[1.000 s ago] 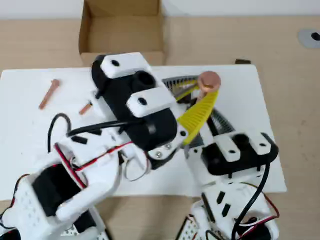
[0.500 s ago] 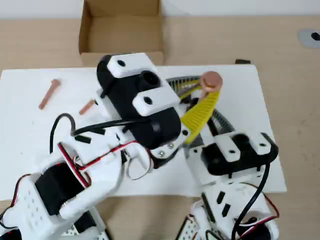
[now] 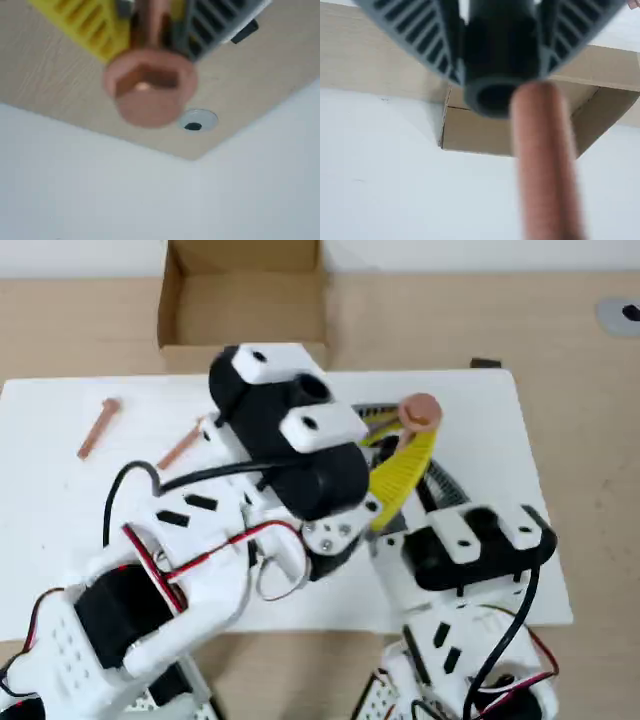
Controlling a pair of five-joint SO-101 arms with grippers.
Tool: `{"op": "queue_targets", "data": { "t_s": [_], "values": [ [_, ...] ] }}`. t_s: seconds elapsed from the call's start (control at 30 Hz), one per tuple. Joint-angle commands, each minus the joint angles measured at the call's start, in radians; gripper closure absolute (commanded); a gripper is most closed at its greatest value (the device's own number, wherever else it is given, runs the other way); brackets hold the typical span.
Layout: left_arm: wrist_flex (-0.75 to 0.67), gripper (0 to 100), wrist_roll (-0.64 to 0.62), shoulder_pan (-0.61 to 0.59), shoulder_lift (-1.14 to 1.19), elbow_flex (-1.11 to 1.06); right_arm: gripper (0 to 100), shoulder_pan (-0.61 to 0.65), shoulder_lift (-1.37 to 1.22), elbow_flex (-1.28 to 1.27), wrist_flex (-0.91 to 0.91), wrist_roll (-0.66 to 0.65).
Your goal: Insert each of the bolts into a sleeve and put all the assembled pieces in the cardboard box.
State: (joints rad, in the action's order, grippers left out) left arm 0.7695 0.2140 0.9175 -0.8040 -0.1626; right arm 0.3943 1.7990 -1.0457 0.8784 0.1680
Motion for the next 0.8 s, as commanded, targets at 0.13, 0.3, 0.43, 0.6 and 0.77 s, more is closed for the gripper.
{"op": "queue_targets", "data": {
  "t_s": [0.13,0.3,0.43,0.6,0.77],
  "values": [
    [-0.005,99,-0.008,-0.014,-0.004,0.008,98.9,0.012,-0.002,0.005,-0.021,-0.009],
    [-0.008,99,-0.005,-0.014,-0.004,0.008,98.9,0.012,-0.001,0.007,-0.021,-0.037],
    [-0.026,99,-0.003,-0.038,-0.004,-0.023,98.9,0.012,-0.001,0.007,-0.021,-0.037],
    [-0.143,99,-0.003,-0.094,-0.012,-0.132,98.9,0.012,-0.001,0.008,-0.021,-0.035],
    [-0.147,99,-0.005,-0.1,-0.012,-0.147,98.9,0.012,-0.001,0.008,-0.021,-0.035]
  ]
}}
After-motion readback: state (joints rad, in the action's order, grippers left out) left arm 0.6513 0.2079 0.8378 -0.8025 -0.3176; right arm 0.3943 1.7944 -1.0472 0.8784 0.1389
